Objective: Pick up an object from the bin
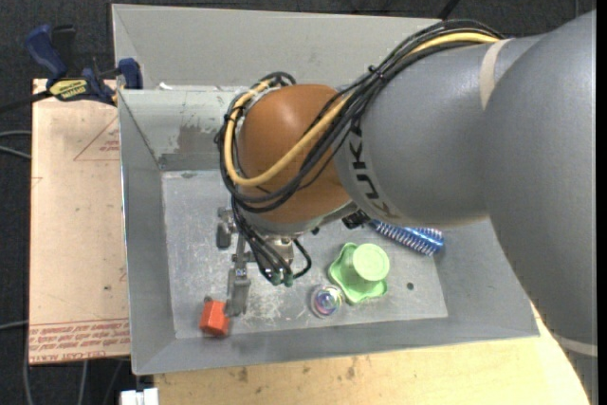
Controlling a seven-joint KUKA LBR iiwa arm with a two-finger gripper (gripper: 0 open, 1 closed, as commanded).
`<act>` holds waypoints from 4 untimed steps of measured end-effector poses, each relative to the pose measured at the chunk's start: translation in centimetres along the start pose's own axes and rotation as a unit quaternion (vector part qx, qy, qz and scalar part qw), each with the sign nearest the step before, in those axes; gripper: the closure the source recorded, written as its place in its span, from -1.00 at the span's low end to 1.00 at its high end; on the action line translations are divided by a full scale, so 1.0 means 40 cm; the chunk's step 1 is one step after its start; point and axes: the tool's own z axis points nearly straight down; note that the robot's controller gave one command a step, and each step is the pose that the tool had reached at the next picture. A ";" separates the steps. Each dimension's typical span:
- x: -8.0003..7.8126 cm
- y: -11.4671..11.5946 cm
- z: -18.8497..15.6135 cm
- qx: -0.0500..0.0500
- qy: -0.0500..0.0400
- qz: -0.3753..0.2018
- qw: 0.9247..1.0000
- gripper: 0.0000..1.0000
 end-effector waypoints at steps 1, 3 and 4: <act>0.012 -0.032 0.226 0.000 -0.009 -0.227 0.974 -1.00; 0.042 0.058 0.229 0.000 -0.005 -0.302 0.953 1.00; -0.026 0.062 0.082 0.001 -0.007 -0.446 0.895 1.00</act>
Offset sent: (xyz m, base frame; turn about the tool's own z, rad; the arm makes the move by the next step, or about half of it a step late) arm -0.0082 -0.0131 -0.0911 -0.4614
